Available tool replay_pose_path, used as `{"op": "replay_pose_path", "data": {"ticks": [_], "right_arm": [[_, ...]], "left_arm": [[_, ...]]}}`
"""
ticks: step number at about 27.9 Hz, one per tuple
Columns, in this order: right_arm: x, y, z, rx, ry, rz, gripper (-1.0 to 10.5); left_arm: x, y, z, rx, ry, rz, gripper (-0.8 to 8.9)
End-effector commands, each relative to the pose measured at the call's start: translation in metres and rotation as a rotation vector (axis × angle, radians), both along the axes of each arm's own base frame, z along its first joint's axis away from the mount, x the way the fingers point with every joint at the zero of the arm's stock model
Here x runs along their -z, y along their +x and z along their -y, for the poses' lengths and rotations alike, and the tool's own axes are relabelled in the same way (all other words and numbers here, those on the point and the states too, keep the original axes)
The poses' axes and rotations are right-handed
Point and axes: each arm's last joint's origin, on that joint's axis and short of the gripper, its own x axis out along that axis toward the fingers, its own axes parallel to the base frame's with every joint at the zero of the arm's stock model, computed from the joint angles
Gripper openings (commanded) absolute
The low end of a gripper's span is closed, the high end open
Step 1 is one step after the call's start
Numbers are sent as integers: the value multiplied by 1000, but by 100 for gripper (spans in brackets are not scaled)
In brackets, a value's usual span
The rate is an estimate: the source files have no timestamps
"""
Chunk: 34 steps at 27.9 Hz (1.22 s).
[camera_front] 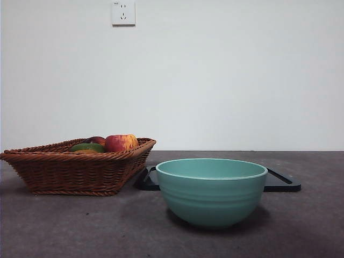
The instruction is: Pick up the wifruite, put it on the bowl, pick up the plate, put it on desk
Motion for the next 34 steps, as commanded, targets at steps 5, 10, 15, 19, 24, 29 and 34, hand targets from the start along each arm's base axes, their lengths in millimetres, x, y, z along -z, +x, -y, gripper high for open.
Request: {"op": "replay_pose_path", "data": {"ticks": [5, 10, 15, 19, 24, 29, 34], "right_arm": [[-51, 0, -2, -59, -162, -61, 7], [-77, 16, -4, -179, -218, -191, 7], [-89, 37, -10, -371, -238, -338, 7], [-88, 52, -18, -529, -261, -464, 7], [-75, 65, -34, -726, -306, -601, 7], [-65, 65, -52, -878, -372, -673, 7], [-65, 61, -61, -945, -401, -669, 7]], "left_arm": [[-57, -6, 3, 103, 146, -4, 16], [-83, 5, 5, 235, 211, -98, 16], [-99, 24, 7, 388, 260, -193, 16], [-103, 36, 10, 512, 273, -266, 16], [-98, 42, 19, 694, 288, -338, 16], [-87, 38, 27, 818, 344, -421, 16], [-87, 37, 29, 841, 357, -416, 18]]}}
